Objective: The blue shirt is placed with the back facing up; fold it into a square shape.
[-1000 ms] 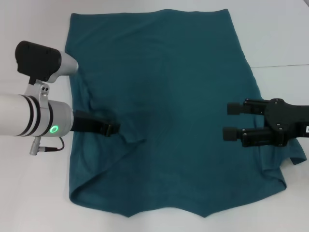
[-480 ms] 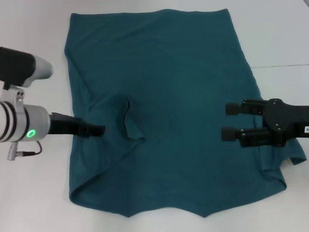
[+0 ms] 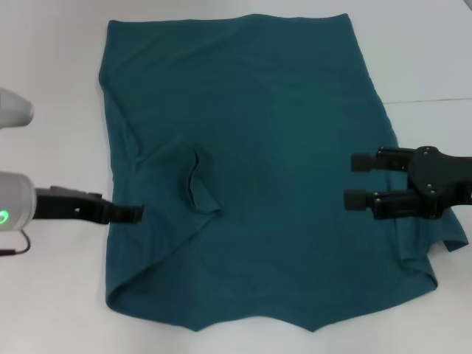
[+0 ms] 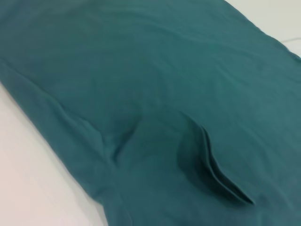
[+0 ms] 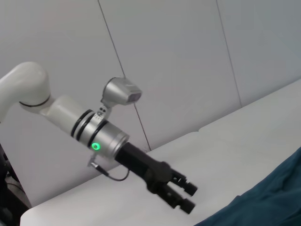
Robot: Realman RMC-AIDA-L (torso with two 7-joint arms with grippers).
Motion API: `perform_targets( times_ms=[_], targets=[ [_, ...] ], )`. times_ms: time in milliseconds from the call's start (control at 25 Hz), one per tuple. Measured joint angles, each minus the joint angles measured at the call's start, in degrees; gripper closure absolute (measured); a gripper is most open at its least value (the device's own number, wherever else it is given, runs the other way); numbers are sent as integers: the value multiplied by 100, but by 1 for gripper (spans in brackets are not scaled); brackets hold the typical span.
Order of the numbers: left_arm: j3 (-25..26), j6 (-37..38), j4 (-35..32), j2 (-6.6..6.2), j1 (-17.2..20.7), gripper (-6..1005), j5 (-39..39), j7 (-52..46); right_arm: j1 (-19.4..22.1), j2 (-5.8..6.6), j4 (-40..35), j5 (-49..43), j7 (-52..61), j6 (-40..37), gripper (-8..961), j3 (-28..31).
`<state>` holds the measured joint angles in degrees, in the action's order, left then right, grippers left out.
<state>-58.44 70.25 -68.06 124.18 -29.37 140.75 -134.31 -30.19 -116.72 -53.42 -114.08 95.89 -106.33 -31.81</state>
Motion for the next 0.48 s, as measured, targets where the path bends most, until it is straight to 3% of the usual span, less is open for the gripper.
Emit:
perform_targets(
  times_ms=[120,360,480],
  targets=[
    [220,286,-37,3,105,92,-165,168,-40,17,-6,-1,10,14,11,0],
    [1275,1040,-57,-12,393,95,-909,1137,-118,76,-17,-12,149,103,11,0],
    [1543,1245,-122,-9,573,95,-953,1572,-139,106,-28,-9,251,113,12,0]
  ],
)
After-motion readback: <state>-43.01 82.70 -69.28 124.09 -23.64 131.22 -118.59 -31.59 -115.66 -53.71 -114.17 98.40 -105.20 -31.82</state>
